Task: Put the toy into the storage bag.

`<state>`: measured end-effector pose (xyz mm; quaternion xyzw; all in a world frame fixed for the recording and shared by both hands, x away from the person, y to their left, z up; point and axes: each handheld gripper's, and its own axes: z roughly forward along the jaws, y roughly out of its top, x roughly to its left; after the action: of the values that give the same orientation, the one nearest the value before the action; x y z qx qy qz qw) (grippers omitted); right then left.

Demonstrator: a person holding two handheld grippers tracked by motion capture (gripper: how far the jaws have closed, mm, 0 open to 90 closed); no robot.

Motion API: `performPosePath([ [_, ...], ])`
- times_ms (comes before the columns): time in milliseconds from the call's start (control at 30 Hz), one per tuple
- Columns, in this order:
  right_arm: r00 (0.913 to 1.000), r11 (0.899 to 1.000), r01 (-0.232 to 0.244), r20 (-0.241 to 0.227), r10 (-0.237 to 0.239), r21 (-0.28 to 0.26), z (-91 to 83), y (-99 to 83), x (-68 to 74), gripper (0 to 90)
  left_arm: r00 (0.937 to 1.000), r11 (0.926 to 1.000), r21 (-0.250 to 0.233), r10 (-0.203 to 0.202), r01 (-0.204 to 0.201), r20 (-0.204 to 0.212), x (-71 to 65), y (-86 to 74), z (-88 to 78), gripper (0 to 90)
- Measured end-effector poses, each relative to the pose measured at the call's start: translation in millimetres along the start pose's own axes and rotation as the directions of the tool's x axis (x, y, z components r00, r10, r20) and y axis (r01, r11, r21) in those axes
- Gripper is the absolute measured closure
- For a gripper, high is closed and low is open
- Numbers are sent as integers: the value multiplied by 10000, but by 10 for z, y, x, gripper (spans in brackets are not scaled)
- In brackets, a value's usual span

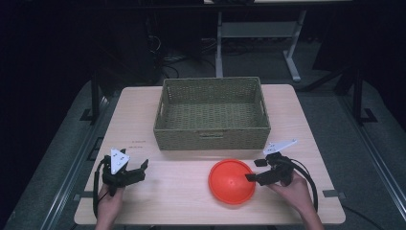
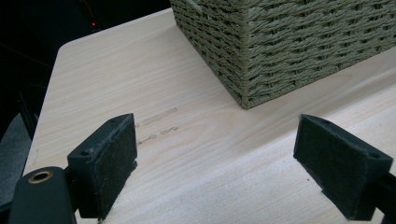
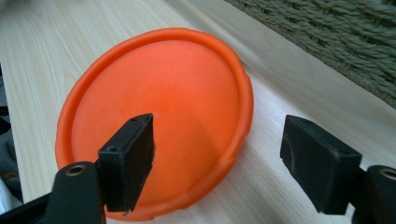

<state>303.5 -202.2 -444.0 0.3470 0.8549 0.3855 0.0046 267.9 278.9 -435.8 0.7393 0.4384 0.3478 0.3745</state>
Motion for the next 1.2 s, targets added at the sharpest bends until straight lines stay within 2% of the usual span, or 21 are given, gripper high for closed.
performPosePath([
  [167, 9999, 9994, 73, 80, -76, 349, 71, 1, 12, 312, 10000, 10000, -23, 33, -33, 27, -7, -1, 5, 128],
  [233, 9994, 9985, 253, 203, -263, 490, 86, -1, 17, 330, 10000, 10000, 1, 77, -77, 19, -6, -1, 6, 128],
  [333, 9996, 9984, 234, 133, -241, 514, 102, 1, 15, 368, 9999, 9999, -9, 100, -100, 16, -7, 1, 5, 128],
  [467, 9996, 9972, 97, 258, -117, 736, 130, -4, 8, 405, 9998, 9998, -79, 191, -190, 88, -22, 6, -1, 128],
  [500, 9993, 9970, 190, 292, -212, 748, 137, -6, 0, 415, 9998, 9998, -79, 191, -190, 88, -22, 6, -1, 128],
  [700, 9998, 9966, 13, 200, -30, 819, 160, -8, -2, 436, 9998, 9998, -66, 167, -166, 72, -22, 3, 5, 128],
  [867, 9998, 9946, 96, 172, -114, 1033, 187, -13, 13, 457, 9999, 9999, -30, 141, -141, 29, -25, 1, 7, 128],
  [1200, 9997, 9936, 185, 123, -200, 1112, 210, -20, 8, 490, 9998, 9998, 58, 189, -188, -51, -11, 0, 0, 128],
])
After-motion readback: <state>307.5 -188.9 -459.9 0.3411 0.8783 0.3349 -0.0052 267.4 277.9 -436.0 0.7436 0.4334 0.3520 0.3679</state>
